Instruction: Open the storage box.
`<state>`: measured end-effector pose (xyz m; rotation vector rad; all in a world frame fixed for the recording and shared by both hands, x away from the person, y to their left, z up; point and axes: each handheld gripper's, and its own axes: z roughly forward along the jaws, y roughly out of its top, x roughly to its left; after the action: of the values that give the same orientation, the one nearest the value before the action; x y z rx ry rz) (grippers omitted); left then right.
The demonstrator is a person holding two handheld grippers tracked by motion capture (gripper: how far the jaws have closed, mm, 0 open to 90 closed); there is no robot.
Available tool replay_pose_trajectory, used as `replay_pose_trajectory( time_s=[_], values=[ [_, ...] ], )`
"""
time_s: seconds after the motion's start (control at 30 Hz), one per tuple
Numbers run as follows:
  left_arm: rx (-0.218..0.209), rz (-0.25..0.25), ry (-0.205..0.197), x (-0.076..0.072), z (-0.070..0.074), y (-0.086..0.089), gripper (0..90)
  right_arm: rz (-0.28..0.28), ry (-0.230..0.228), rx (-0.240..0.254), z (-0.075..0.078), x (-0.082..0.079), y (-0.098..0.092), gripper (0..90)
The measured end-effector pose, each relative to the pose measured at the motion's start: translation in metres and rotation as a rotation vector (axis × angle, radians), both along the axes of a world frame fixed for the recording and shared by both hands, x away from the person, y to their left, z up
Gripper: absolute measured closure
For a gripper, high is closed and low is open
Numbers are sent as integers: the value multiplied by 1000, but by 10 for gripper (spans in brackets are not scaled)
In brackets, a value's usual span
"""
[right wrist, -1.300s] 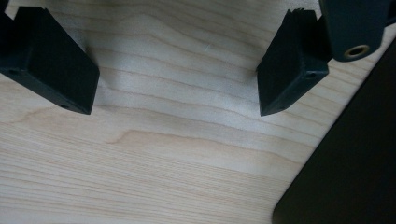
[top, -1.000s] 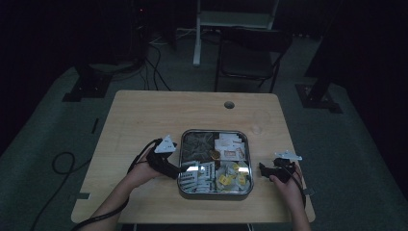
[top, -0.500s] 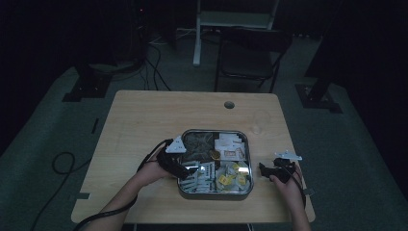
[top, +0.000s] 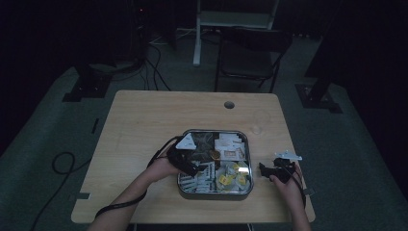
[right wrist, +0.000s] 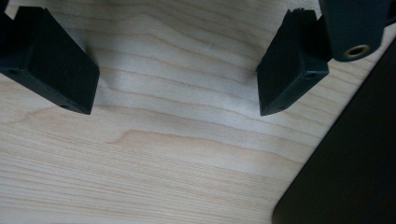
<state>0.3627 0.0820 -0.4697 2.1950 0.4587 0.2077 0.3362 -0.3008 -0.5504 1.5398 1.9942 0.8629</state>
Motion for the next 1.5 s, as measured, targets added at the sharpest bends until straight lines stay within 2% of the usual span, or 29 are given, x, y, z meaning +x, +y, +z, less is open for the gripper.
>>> replay_pose_trajectory(
  time_s=[0.23, 0.47, 0.53, 0.6, 0.63, 0.73, 0.83, 0.87, 0.93, 1.03, 1.07, 1.2, 1.5],
  values=[
    [22, -18, -5, 4, -1, -14, 42, 0, 0, 0, 0, 0, 0, 127],
    [55, -38, 15, 8, -2, -28, 57, 0, 0, 0, 0, 0, 0, 127],
    [48, -36, 26, 9, -2, -31, 96, 0, 0, 0, 0, 0, 0, 127],
    [59, -36, 28, 11, -2, -34, 97, 0, 0, 0, 0, 0, 0, 127],
    [58, -35, 28, 11, -2, -35, 134, 0, 0, 0, 0, 0, 0, 127],
    [63, -35, 37, 13, -2, -39, 161, 0, 0, 0, 0, 0, 0, 126],
    [71, -40, 30, 14, -3, -41, 176, 0, 0, 0, 0, 0, 0, 127],
    [81, -50, 22, 14, -4, -43, 224, 0, 0, 1, 0, 0, 0, 127],
    [94, -53, 6, 13, -5, -45, 251, 0, 0, 0, 0, 0, 0, 126],
    [100, -57, 5, 15, -5, -48, 287, 0, 0, 0, 0, 0, 0, 127],
    [98, -54, 10, 15, -5, -49, 341, 0, 0, 0, 0, 0, 0, 126],
    [110, -57, 17, 16, -6, -55, 416, -1, 0, 1, 0, 0, 0, 127],
    [96, -62, 25, 17, -6, -56, 585, -1, 0, 1, 0, 0, 0, 127]
  ],
)
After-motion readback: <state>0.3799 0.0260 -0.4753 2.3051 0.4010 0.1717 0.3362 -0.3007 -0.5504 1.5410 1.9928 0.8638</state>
